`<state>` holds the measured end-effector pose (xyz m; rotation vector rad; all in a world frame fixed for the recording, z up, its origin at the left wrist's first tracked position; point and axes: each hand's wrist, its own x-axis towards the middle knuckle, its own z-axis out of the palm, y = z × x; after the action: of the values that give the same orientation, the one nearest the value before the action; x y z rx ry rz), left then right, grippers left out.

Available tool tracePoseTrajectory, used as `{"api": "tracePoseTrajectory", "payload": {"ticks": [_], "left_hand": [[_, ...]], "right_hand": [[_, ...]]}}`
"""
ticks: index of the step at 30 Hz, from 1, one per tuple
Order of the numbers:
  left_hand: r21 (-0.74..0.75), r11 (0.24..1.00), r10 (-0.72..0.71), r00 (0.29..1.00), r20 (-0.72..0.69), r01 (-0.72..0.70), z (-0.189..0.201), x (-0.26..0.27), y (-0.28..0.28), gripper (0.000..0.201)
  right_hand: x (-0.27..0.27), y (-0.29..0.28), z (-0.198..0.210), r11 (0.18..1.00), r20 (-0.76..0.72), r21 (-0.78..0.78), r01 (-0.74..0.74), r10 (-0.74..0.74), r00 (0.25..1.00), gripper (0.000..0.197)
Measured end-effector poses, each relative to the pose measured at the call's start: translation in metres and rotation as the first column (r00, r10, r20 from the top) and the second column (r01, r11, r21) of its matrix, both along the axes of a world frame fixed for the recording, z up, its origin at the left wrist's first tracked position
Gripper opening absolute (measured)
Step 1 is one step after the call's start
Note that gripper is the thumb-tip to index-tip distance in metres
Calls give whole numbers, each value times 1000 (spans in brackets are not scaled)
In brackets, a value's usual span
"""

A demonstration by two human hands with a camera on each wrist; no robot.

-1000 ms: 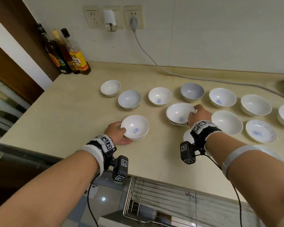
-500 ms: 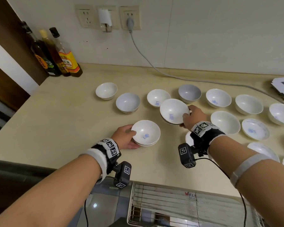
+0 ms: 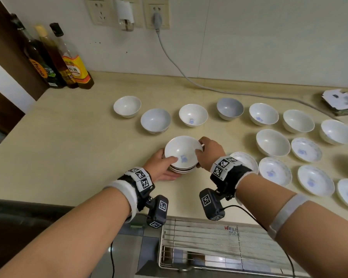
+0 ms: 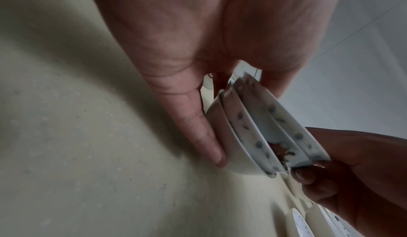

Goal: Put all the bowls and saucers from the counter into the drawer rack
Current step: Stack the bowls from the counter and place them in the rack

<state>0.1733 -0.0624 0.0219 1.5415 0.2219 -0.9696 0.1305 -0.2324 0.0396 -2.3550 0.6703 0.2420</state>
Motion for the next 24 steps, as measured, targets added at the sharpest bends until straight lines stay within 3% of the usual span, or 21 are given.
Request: {"api": "tracePoseTrajectory", "payload": {"ticks": [5, 9, 13, 17, 19, 22, 24], "left_hand": [[-72, 992, 109, 994, 4, -108, -4, -5, 1, 50], [-35, 992, 124, 992, 7, -123, 2, -25, 11, 45], [2, 984, 180, 983, 40, -181, 13, -63, 28, 44], [95, 964, 234, 963, 136, -248, 17, -121, 45, 42], [112, 947, 283, 948, 143, -300, 13, -151, 53, 52], [64, 888, 449, 889, 93, -455, 0, -199, 69, 60], [147, 805, 556, 817, 154, -575, -20, -226, 85, 47]], "right_hand": [[-6, 4, 0, 997, -66, 69, 32, -27, 997, 42], [-12, 7, 8, 892, -222, 435, 122, -25, 975, 41], [-32, 10, 16, 781, -287, 619, 79, 132, 949, 43], [-66, 18, 5, 668, -248, 743, -30, 318, 915, 53], [-82, 20, -1, 607, -217, 793, -62, 375, 901, 53], [-107, 25, -7, 533, -213, 841, -93, 485, 848, 49], [-122, 29, -13, 506, -234, 857, -95, 546, 804, 52]]}}
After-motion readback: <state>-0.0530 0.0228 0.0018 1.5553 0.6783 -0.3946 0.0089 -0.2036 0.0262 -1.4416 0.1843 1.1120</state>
